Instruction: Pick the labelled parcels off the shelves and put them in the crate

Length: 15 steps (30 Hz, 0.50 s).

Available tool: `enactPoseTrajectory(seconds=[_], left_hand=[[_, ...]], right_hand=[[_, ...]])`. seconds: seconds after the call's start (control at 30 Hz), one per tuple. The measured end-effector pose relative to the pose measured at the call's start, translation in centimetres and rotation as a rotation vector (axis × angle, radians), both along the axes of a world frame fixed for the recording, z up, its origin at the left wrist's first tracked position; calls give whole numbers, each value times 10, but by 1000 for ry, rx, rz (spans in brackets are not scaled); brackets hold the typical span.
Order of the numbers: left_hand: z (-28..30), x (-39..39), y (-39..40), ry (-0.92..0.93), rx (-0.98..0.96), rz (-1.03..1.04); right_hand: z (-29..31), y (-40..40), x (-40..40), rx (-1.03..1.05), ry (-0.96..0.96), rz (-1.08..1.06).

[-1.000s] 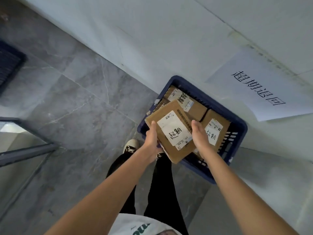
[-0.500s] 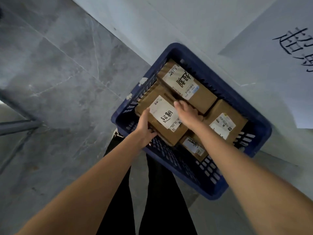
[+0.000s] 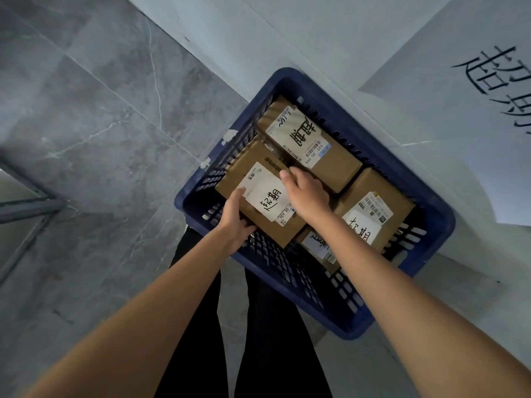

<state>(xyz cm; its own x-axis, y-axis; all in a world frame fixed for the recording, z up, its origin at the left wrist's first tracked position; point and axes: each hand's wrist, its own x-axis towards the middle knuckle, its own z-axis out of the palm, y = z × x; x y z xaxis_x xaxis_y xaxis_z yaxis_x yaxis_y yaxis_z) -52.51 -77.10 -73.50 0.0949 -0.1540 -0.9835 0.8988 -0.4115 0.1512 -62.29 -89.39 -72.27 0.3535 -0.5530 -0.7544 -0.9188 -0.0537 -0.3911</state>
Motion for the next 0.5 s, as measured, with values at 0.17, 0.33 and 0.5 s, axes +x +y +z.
enactPoseTrajectory(seconds=[0.17, 0.33, 0.5], left_hand=[[-10, 13, -11, -13, -21, 6], [-15, 20, -16, 30, -2, -66], [5, 16, -8, -34, 19, -139]], right_hand=[[-3, -5, 6, 43, -27, 8], [-9, -11, 13, 105, -91, -128], [4, -5, 4, 66, -81, -117]])
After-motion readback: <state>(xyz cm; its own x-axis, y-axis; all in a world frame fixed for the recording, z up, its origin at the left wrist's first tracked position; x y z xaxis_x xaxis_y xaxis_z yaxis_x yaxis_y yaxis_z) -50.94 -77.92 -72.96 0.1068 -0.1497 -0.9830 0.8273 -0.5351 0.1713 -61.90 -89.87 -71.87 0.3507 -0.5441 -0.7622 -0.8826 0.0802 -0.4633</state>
